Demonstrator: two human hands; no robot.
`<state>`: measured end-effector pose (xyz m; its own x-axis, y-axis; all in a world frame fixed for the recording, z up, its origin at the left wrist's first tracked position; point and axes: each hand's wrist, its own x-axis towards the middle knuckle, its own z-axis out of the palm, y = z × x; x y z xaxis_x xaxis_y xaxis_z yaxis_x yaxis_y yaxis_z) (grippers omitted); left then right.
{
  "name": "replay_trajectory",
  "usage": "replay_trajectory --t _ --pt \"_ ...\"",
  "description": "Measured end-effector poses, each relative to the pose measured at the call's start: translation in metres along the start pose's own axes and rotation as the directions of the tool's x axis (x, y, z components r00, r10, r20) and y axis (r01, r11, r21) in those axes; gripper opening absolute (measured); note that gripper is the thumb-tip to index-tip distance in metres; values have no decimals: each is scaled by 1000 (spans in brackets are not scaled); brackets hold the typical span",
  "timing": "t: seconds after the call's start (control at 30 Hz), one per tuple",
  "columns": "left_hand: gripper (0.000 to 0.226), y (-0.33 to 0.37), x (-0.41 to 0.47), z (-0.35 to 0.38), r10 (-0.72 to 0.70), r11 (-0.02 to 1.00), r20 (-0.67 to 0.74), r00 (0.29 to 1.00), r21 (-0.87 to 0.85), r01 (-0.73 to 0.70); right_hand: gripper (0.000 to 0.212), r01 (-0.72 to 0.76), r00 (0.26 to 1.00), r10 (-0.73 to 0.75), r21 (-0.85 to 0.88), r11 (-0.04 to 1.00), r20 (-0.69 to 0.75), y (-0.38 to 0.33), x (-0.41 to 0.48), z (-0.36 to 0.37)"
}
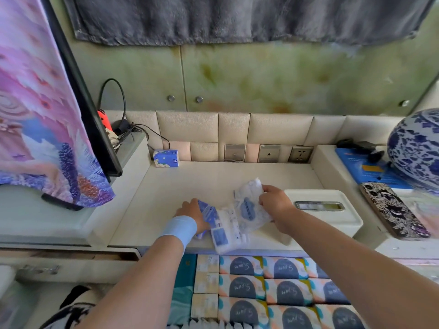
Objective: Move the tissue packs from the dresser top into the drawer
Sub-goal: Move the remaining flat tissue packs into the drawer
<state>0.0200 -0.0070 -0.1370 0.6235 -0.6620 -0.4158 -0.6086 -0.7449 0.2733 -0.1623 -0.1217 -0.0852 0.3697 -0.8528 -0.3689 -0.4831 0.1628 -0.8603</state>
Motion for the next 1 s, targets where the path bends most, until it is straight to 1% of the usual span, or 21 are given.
replay_trajectory --t 0.07,0.1,0.13,0.17,0.2,0.23,0.27,0.3,0.33,0.43,0.47,0.5,0.6,0.63,0.67,0.7,0.77,0.83,0.9,0.93,1.0 --pt "91 5 -2 -3 39 984 -81 996 177 -24 46 -61 995 50 122 991 92 -2 -4 -6" --pt "87 12 -5 -7 85 974 -139 987 221 -53 49 -76 990 53 173 982 132 -3 -5 -9" --pt "79 22 -5 -10 145 975 -202 969 196 -105 52 -93 985 57 220 971 165 -3 -6 -12" --pt "67 35 -12 -16 171 985 -240 955 78 -157 54 -111 980 62 261 959 191 -4 -8 -14" --pt "53 47 -14 -20 180 966 -238 954 -142 -218 55 -126 976 64 298 946 208 -3 -9 -17" --pt "43 58 -18 -25 175 872 -180 968 -428 -237 57 -131 975 62 326 936 215 -1 -7 -18" --pt "38 67 -23 -27 191 723 -104 976 -657 -212 59 -134 975 63 340 931 212 1 -8 -19" --pt "29 73 -30 -28 207 602 -31 978 -784 -152 59 -124 980 65 328 936 186 2 -9 -19" --pt "18 75 -33 -27 220 516 3 975 -849 -114 58 -96 989 60 276 956 134 3 -10 -19" --pt "50 76 -40 -19 155 404 24 988 -914 -41 50 32 999 -32 -11 999 15 8 -19 -20" --pt "51 77 -43 -18 164 355 34 986 -935 -27 39 42 998 -41 -28 999 45 9 -22 -20" --pt "47 79 -47 -17 202 308 52 978 -951 -13 30 -16 993 13 26 1000 119 9 -28 -21" --pt "27 86 -62 -19 382 171 126 915 -983 65 51 -228 915 156 157 961 372 13 -39 -26" --pt "25 89 -66 -18 400 197 122 908 -979 45 49 -232 904 152 160 960 400 16 -38 -27" --pt "25 90 -65 -15 384 289 99 918 -957 -17 41 -226 908 145 167 960 392 17 -39 -27" --pt "26 91 -63 -11 349 429 54 936 -897 -108 32 -222 929 152 177 959 338 19 -38 -26" --pt "29 87 -54 1 273 728 -60 960 -639 -247 24 -205 968 181 133 970 175 24 -36 -24" --pt "34 83 -44 15 259 930 -67 963 -254 -268 33 -193 979 189 38 980 78 30 -32 -25" --pt "51 83 -39 34 184 981 47 982 59 -187 36 -177 982 180 -61 982 52 33 -34 -28" --pt "65 85 -39 43 139 979 92 986 141 -151 36 -163 985 168 -117 980 41 35 -36 -30" --pt "87 91 -42 58 89 974 85 992 199 -104 37 -118 990 131 -223 968 46 40 -39 -35"
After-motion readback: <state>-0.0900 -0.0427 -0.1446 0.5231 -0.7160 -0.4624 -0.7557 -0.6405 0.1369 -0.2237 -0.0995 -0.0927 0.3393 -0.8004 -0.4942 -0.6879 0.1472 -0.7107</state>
